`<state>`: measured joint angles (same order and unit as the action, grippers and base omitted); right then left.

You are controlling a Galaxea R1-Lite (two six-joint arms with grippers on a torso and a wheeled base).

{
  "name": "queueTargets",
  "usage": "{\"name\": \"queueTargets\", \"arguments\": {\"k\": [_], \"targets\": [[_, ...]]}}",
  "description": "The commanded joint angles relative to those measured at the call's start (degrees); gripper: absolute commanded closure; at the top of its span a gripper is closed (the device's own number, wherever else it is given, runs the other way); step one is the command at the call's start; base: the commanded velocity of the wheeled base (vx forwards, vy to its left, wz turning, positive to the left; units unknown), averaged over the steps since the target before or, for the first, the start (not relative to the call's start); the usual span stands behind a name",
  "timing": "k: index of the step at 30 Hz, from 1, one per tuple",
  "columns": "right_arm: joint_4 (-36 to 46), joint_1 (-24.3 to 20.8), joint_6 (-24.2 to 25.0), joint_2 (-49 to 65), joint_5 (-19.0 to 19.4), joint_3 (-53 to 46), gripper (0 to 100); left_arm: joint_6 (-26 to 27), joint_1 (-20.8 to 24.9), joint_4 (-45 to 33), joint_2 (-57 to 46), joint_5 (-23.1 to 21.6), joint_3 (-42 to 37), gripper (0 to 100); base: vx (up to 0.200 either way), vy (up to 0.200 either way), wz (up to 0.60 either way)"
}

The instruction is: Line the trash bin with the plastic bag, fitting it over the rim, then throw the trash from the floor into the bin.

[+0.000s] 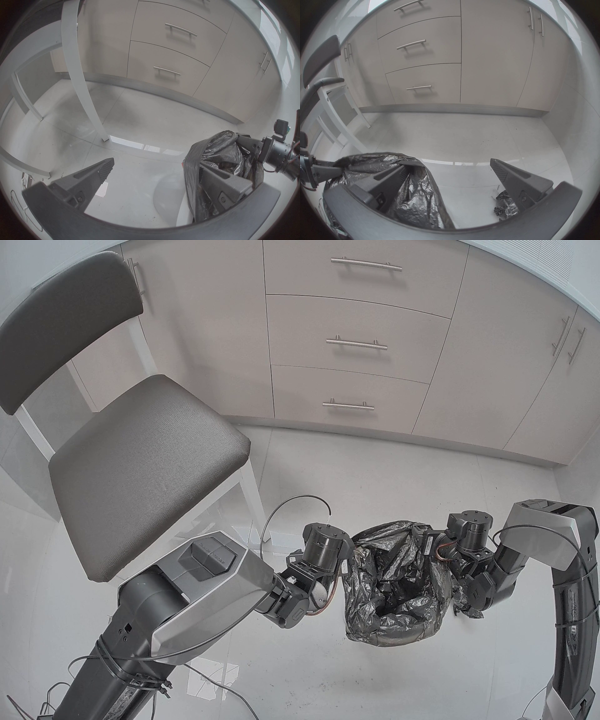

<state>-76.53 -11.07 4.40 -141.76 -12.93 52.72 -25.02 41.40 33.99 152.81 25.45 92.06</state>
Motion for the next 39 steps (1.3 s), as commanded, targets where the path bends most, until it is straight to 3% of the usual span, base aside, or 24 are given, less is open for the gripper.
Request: {"name": "queueTargets", "arguments": {"k": [1,25,29,34,39], "targets": [[0.1,0.8,0.0,-1.9,0.0,3.2,0,0.1,-0.4,0.0,1.6,0.0,0.3,0,0.000,0.000,0.00],[1.5,1.9,1.8,-4.0,0.1,5.3,0,-0.1,-2.0,-1.1,4.2,0.0,0.4,0,0.000,0.000,0.00],[1.2,2.5,1.9,-4.1,0.2,4.8,0,-0.7,-2.1,-3.9,3.9,-0.2,0.6,0,0.000,0.000,0.00],[1.4,2.7,4.1,-3.3,0.1,4.1,0,-5.8,-2.5,-11.9,3.6,-0.5,3.7,0,0.000,0.000,0.00],[1.3,2.8,4.2,-1.3,0.2,2.6,0,-6.9,-2.4,-12.3,2.8,-0.6,3.2,0,0.000,0.000,0.00]]}}
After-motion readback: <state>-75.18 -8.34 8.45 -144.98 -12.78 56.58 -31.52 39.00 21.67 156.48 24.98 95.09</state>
